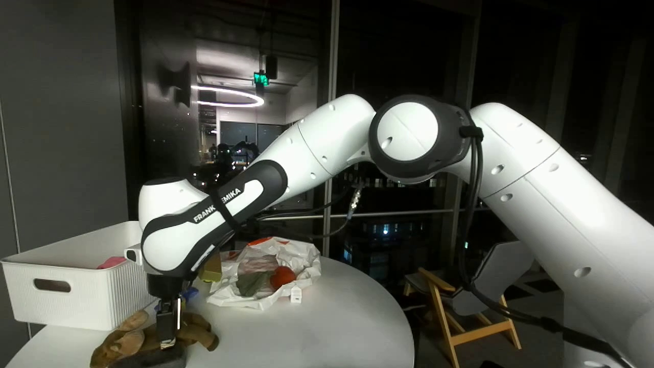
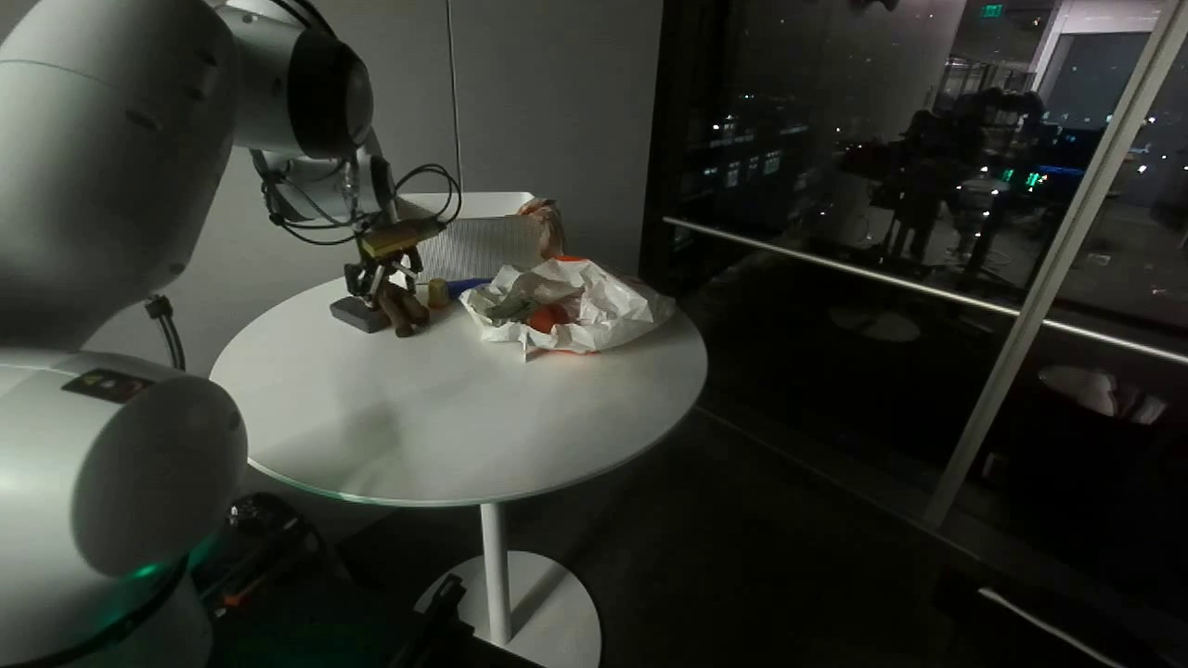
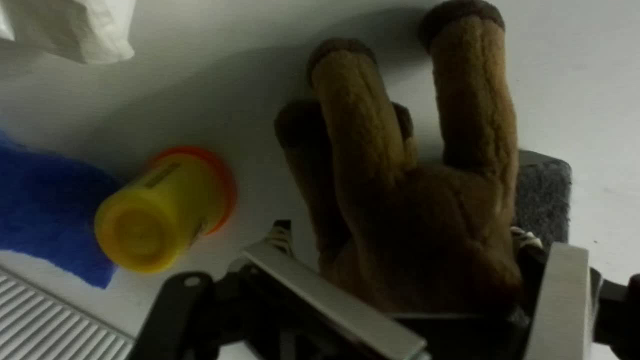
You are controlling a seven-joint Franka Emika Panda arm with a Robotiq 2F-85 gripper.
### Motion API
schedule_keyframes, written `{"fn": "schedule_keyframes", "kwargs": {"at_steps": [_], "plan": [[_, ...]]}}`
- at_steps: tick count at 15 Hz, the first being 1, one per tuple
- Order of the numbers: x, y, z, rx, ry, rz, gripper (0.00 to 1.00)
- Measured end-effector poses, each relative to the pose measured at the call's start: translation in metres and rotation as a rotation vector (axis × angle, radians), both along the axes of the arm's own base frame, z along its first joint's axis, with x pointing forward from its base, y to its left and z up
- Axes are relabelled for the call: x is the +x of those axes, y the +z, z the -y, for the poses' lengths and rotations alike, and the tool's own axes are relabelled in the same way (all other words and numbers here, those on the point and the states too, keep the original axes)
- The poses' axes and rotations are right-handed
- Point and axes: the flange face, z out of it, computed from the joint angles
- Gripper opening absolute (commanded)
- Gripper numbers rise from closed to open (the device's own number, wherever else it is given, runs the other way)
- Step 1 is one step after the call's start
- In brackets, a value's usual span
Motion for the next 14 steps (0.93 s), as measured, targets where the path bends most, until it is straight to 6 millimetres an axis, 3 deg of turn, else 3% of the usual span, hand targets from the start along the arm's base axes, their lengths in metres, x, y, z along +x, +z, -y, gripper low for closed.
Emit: {"fn": "schedule_keyframes", "kwargs": {"at_steps": [4, 9, 12, 14], "plan": [[0.007, -0.015, 0.003, -0.001, -0.004, -0.002, 0.44], [0.011, -0.004, -0.001, 0.024, -0.001, 0.033, 0.09], [0.014, 0.013, -0.006, 0.059, -0.006, 0.082, 0.04], [0.015, 0.036, -0.006, 0.090, -0.038, 0.139, 0.07]]}}
